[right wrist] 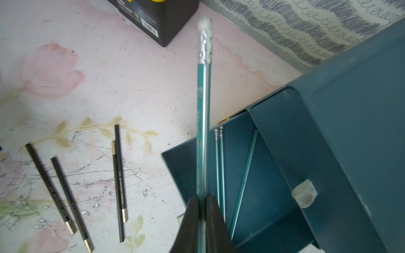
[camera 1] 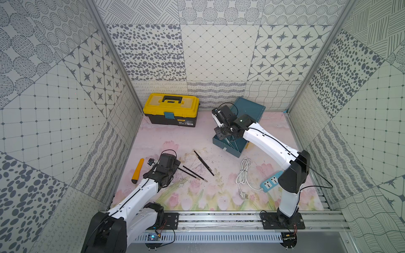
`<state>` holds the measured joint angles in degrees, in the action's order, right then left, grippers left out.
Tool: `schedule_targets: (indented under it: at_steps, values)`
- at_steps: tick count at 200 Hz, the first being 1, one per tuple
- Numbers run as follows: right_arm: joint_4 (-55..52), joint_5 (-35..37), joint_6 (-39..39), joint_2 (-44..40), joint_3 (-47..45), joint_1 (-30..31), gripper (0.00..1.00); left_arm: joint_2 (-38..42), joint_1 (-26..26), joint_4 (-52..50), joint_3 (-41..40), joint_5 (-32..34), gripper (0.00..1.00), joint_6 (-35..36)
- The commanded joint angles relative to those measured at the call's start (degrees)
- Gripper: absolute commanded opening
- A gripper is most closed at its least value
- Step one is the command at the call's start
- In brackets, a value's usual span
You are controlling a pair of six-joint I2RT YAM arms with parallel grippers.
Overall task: Please place the pencils in the drawer according to their color
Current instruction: Place the pencil in the drawer.
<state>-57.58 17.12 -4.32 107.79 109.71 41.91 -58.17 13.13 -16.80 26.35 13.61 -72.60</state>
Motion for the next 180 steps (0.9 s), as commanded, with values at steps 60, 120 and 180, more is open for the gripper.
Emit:
schedule_targets:
  at_steps: [60,120,180]
  values:
    - [4.05,-0.06,2.14,-2.52,-7.64,-4.43,0.00,-0.18,-0.28,0.49,1.07,-0.42,0.99,1.28]
    - [3.99,-0.96,1.53,-3.60,-11.37,-5.52,0.00,-0.18,-0.28,0.46,0.82,-0.51,0.99,1.13]
    - [4.00,-0.16,1.17,-3.42,-13.03,-6.04,0.00,0.03,-0.23,0.36,0.85,-0.51,0.99,1.12]
